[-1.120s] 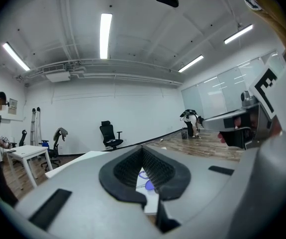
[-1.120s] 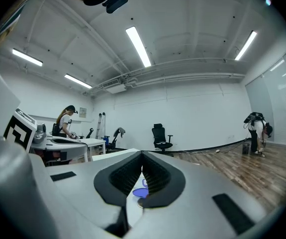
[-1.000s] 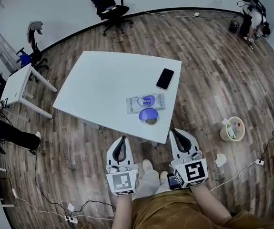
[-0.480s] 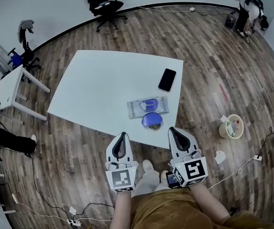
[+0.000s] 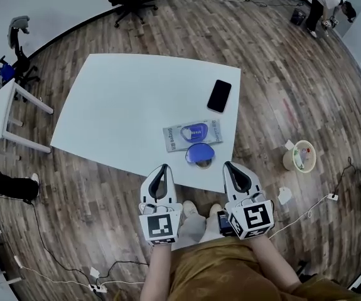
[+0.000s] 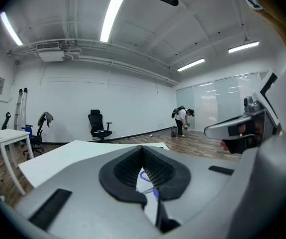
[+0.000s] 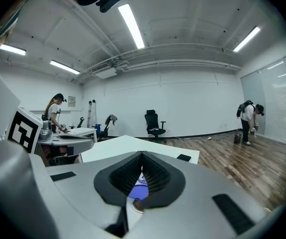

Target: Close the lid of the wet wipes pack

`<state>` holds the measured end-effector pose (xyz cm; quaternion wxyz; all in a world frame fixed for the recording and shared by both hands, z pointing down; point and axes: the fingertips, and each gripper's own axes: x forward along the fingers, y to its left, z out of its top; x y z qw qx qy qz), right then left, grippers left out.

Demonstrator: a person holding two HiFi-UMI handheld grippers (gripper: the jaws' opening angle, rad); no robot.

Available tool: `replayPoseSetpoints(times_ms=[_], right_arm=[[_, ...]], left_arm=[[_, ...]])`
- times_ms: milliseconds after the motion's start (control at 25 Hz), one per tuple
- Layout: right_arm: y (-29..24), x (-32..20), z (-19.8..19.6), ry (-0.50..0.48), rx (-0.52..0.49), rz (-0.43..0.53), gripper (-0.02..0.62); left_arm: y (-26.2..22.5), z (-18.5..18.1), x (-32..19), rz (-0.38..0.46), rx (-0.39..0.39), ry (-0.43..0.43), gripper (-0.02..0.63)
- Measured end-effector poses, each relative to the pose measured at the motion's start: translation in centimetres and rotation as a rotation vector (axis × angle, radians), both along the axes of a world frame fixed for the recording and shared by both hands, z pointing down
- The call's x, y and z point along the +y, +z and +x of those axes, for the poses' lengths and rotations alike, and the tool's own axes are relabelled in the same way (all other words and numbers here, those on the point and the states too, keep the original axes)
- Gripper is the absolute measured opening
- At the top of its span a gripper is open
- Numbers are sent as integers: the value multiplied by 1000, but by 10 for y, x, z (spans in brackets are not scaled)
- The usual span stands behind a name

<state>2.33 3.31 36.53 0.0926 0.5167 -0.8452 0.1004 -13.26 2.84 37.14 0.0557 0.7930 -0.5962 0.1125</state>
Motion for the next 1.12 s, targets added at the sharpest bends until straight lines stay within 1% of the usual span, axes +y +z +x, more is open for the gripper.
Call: replayPoseSetpoints(times_ms=[240, 440, 600, 760, 920, 1120], right_arm=[[18, -18, 6, 2, 5, -36, 8], [60, -28, 12, -21, 71, -111, 8], [80, -37, 17, -29, 84, -150, 8], [102, -40, 14, -50, 108, -194, 8], [119, -43, 11, -75, 120, -225, 8], [141, -46, 10, -96, 149, -266, 8]], left_arm=[[18, 5, -19, -37, 1, 4, -6], [34, 8, -29, -81, -26, -11, -6], [48, 10, -34, -116, -20, -26, -6], [64, 20, -38, -155, -18, -11, -6], [89, 31, -40, -202, -48, 19, -6], [120, 32, -39, -274, -48, 17, -6]])
